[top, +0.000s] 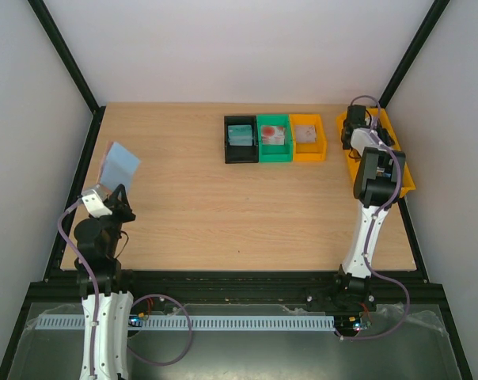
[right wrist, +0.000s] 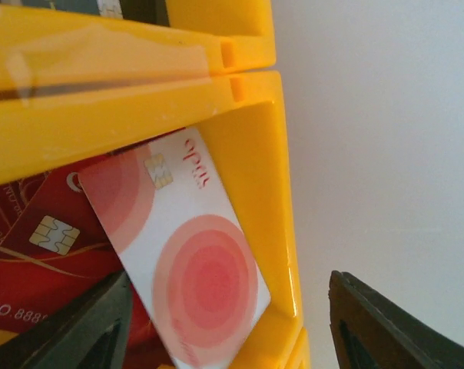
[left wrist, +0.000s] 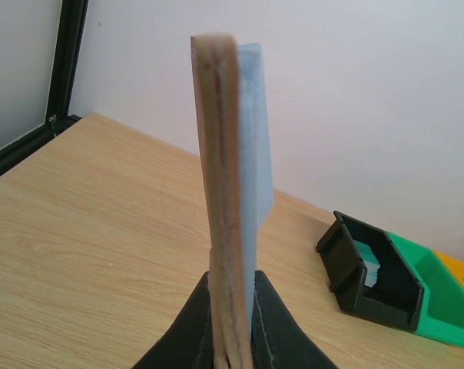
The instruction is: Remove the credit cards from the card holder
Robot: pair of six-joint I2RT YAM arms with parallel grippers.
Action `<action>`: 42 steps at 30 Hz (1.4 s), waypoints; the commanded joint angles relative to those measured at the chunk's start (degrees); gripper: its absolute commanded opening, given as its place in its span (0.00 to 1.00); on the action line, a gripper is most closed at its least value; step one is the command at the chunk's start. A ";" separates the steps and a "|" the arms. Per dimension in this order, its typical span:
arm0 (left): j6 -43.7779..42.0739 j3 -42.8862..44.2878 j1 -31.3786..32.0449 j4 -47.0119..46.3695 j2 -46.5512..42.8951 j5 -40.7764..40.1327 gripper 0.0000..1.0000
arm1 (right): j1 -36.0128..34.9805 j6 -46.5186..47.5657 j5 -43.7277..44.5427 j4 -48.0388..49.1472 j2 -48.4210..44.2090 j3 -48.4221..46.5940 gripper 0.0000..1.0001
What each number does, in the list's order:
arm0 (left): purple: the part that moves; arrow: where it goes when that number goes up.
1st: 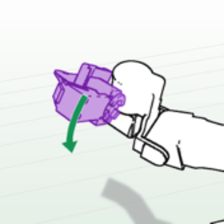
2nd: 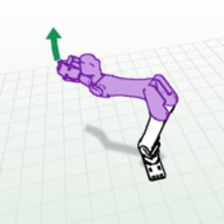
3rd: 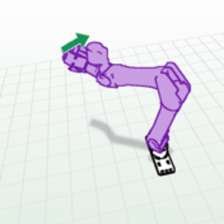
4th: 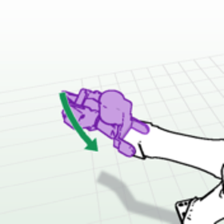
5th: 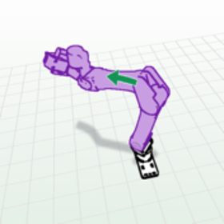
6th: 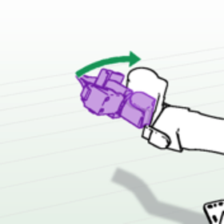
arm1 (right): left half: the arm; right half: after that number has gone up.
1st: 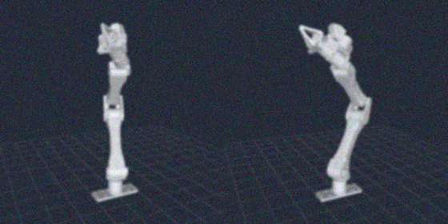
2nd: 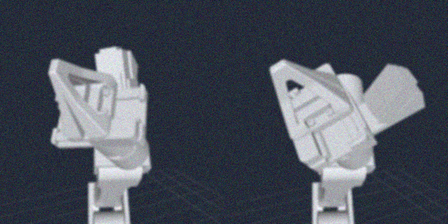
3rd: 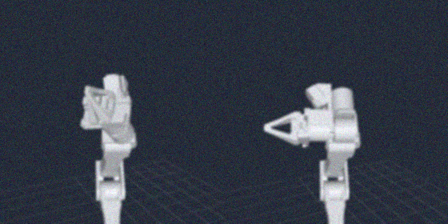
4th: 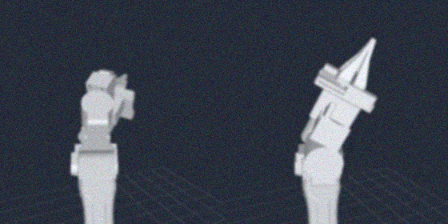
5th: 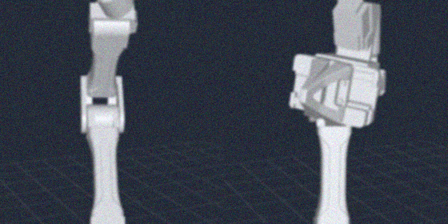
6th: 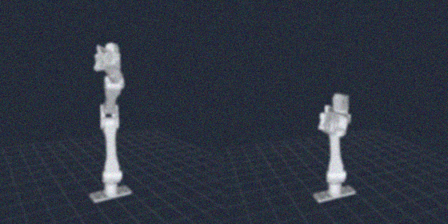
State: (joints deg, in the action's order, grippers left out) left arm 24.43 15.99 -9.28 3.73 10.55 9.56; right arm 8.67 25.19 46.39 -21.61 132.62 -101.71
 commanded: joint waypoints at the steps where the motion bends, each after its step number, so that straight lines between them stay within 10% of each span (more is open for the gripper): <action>1: -0.52 -0.44 0.14 -3.11 -0.20 1.16 0.04 | 0.30 -2.41 -3.56 -3.13 -3.87 -1.67 0.74; 5: -0.65 -0.41 0.14 -3.11 -0.56 1.38 0.04 | 0.30 -3.75 -4.71 -3.67 -5.66 -2.34 0.99; 13: -0.78 -0.26 0.23 -3.02 -0.79 1.55 0.04 | 0.30 -8.01 -14.51 -7.41 -7.88 -5.94 1.00; 19: -0.88 -0.18 0.25 -3.03 -0.58 1.60 0.04 | 0.32 -13.52 -41.92 -16.87 -7.99 -9.50 0.65; 29: -0.96 -0.21 0.23 -2.94 -0.53 1.70 0.04 | 2.17 -23.35 -48.18 -28.89 -2.05 -12.14 0.07; 42: -1.02 -0.27 -0.02 -3.02 -0.13 1.61 0.05 | 7.39 -24.76 -41.51 -29.69 5.53 -17.71 0.02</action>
State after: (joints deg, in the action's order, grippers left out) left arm 24.38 15.99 -9.28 3.33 10.48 10.52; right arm 15.11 1.26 1.43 -49.47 136.35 -116.62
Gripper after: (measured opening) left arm 0.054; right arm 0.017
